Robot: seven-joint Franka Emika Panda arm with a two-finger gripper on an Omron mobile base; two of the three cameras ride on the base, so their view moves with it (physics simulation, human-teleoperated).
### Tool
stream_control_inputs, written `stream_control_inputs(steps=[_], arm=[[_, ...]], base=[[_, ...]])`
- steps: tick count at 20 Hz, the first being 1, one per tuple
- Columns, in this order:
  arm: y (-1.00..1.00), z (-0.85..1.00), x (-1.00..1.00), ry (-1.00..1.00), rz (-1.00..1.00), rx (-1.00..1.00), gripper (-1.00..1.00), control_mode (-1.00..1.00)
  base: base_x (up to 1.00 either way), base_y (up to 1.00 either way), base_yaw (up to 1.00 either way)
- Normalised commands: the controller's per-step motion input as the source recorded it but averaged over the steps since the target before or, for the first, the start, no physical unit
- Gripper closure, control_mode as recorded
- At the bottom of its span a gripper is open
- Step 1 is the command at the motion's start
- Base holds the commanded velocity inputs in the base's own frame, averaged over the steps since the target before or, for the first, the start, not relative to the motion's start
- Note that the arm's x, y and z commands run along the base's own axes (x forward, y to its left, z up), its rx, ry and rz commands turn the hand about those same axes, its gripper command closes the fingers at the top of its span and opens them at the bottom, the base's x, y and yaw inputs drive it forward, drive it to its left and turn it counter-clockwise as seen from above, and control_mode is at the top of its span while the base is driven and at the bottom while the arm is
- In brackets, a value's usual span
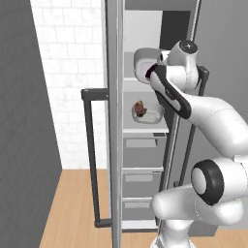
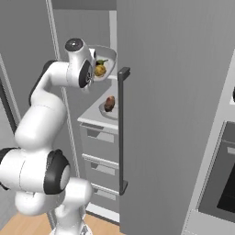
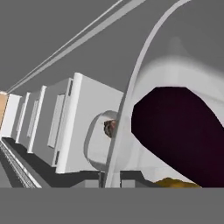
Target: Take the meat container that has the steak and place it on the second highest rack of the freezer. Then take the vegetable container that has the squash and eggplant and place it on the highest rack of the freezer.
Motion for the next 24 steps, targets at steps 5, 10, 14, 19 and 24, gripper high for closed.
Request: stream_control_inputs(steps=[5, 10, 14, 19, 24], arm=[[-0.27, 0.00, 0.46, 0.10, 0.00, 0.02, 1.00, -1.00], [-0.15, -0.04, 0.50, 0.00, 0.00, 0.01, 1.00, -1.00], [0.00, 0.00, 0.69, 0.03, -0.04, 0.00, 1.00, -1.00], [-0.01, 0.00, 0.61, 0.01, -0.04, 0.00, 1.00, -1.00], [0.00, -0.06, 0.48, 0.03, -0.01, 0.00, 1.00, -1.00]], base=[[0.00, 0.00, 0.00], [0.00, 0.00, 0.00], [0.00, 0.00, 0.00], [0.00, 0.00, 0.00], [0.00, 0.00, 0.00]])
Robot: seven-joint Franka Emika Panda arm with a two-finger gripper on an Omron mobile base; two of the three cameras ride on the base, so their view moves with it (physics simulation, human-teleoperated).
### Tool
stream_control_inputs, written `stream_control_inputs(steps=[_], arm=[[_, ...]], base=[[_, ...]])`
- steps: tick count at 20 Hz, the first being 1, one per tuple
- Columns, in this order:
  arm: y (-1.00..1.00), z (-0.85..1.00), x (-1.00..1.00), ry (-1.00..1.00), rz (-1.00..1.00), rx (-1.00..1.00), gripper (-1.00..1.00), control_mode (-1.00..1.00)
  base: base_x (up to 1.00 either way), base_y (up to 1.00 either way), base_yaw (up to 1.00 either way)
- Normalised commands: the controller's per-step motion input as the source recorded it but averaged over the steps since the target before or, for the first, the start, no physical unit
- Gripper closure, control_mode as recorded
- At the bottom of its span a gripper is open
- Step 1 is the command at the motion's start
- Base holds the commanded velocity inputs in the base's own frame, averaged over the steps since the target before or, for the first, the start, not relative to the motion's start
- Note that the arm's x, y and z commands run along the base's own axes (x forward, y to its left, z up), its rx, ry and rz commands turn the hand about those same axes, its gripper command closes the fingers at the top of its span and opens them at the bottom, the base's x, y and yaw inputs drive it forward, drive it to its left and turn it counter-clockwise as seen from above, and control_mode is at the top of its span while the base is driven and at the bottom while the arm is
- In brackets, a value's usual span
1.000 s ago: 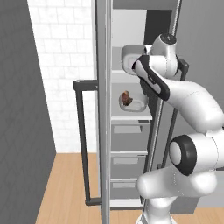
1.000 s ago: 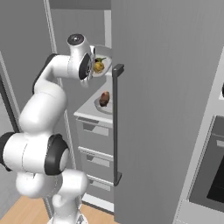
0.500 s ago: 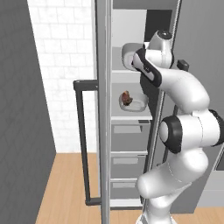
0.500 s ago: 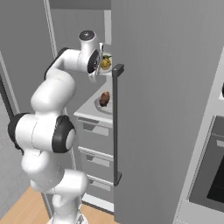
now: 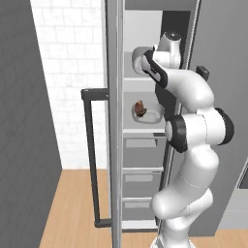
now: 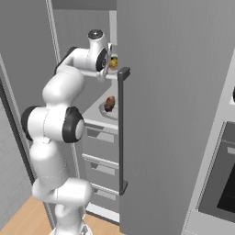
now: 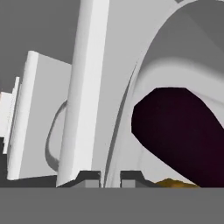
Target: Take the meat container that has the steak and place it on the second highest rack of the freezer. Then take the vegetable container that has the squash and eggplant and place it on the highest rack of the freezer.
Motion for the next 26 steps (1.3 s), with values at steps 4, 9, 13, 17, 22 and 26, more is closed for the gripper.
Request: stream_control_inputs(steps=[4, 9, 13, 17, 22, 26], arm=[[0.00, -0.08, 0.14, 0.00, 0.00, 0.00, 1.00, -1.00], [0.06, -0.21, 0.19, 0.00, 0.00, -0.03, -1.00, -1.00], [0.01, -0.02, 0.14, -0.05, 0.00, 0.00, -1.00, -1.00], [0.02, -0.05, 0.08, -0.08, 0.00, 0.00, -1.00, -1.00], [0.14, -0.22, 0.09, -0.16, 0.00, -0.05, -1.00, -1.00], [0.11, -0.01, -0.01, -0.39, 0.00, -0.02, -1.00, -1.00]], base=[[0.00, 0.00, 0.00], [0.00, 0.00, 0.00], [0.00, 0.00, 0.00], [0.00, 0.00, 0.00], [0.00, 0.00, 0.00], [0.00, 0.00, 0.00]])
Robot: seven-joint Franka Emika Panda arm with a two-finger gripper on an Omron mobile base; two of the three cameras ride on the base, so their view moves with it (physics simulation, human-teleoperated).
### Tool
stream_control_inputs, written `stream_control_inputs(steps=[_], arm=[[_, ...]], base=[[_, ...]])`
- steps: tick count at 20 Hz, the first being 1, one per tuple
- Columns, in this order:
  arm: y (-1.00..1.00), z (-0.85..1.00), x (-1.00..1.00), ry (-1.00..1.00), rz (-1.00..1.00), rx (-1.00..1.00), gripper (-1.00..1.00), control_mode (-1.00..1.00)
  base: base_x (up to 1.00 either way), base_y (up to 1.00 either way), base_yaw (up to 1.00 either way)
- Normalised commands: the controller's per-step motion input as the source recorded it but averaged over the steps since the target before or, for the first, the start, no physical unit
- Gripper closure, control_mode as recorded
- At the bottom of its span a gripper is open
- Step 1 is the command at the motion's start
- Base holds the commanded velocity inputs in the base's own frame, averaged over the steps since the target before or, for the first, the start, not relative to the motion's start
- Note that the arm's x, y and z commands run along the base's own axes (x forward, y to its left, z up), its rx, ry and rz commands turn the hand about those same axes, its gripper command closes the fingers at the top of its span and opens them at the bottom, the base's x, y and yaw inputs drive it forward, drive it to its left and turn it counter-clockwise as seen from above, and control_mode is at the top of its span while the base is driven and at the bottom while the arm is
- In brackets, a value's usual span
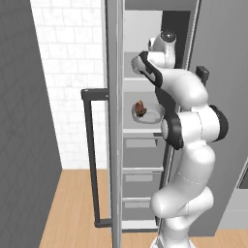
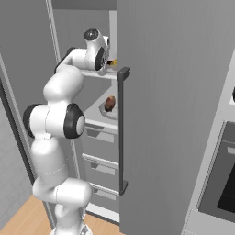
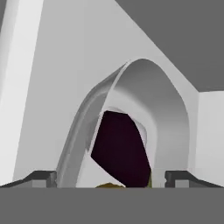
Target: Take the meat container that has the steak and place it on the second highest rack of the freezer. Then take the vegetable container that has the squash and eggplant and place it on the highest rack of the freezer.
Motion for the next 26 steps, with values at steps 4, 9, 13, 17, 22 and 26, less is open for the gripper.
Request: stream_control_inputs(steps=[4, 9, 13, 17, 22, 26], arm=[[0.02, 0.02, -0.21, -0.24, 0.00, 0.00, -1.00, -1.00], [0.00, 0.23, -0.62, -0.16, -0.01, 0.00, -1.00, -1.00], [0.06, 0.32, -0.95, -0.26, 0.00, 0.00, -1.00, -1.00], [0.04, 0.42, -1.00, -0.18, 0.00, 0.01, -1.00, -1.00], [0.00, 0.35, -1.00, -0.12, 0.00, 0.07, -1.00, -1.00], [0.00, 0.10, -1.00, 0.06, 0.00, 0.01, -1.00, -1.00]], base=[[0.00, 0.00, 0.00], [0.00, 0.00, 0.00], [0.00, 0.00, 0.00], [0.00, 0.00, 0.00], [0.00, 0.00, 0.00], [0.00, 0.00, 0.00]])
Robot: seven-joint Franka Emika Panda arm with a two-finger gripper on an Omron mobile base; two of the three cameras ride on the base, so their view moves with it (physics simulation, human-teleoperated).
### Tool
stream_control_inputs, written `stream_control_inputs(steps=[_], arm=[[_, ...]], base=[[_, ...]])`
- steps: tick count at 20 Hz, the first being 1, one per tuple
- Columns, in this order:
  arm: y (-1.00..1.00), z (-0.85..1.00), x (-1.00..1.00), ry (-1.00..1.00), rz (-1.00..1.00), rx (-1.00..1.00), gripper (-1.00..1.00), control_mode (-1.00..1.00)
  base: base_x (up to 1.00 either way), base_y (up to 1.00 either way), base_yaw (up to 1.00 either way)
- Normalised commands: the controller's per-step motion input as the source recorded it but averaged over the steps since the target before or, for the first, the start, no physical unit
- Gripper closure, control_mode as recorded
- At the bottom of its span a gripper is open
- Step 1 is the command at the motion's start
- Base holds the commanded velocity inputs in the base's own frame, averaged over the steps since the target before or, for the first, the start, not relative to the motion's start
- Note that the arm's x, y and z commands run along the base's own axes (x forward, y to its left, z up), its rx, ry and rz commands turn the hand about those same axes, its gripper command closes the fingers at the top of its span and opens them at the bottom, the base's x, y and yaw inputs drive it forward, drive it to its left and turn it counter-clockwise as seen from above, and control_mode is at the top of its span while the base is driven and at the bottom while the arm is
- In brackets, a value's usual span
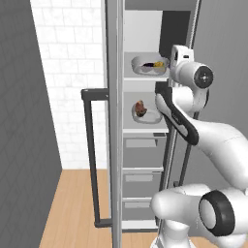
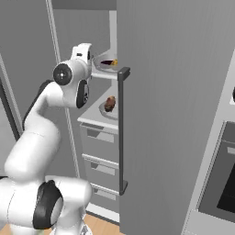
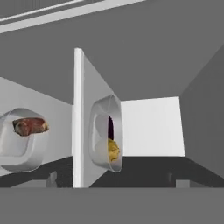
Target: Take the meat container that has the steak and place it on the second highest rack of the freezer. Then take the vegetable container that has the squash and eggplant and place it on the highest rack of the freezer.
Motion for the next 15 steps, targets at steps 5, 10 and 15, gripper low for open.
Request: stream_control_inputs(steps=[5, 10, 15], arm=[[0.00, 0.04, -1.00, 0.27, 0.00, -0.03, -1.00, -1.00], [0.00, -0.24, -1.00, 0.30, 0.00, -0.04, -1.00, -1.00], [0.00, -0.73, -0.97, 0.17, 0.00, -0.04, -1.00, -1.00]], base=[[0.00, 0.00, 0.00], [0.00, 0.00, 0.00], [0.00, 0.00, 0.00]])
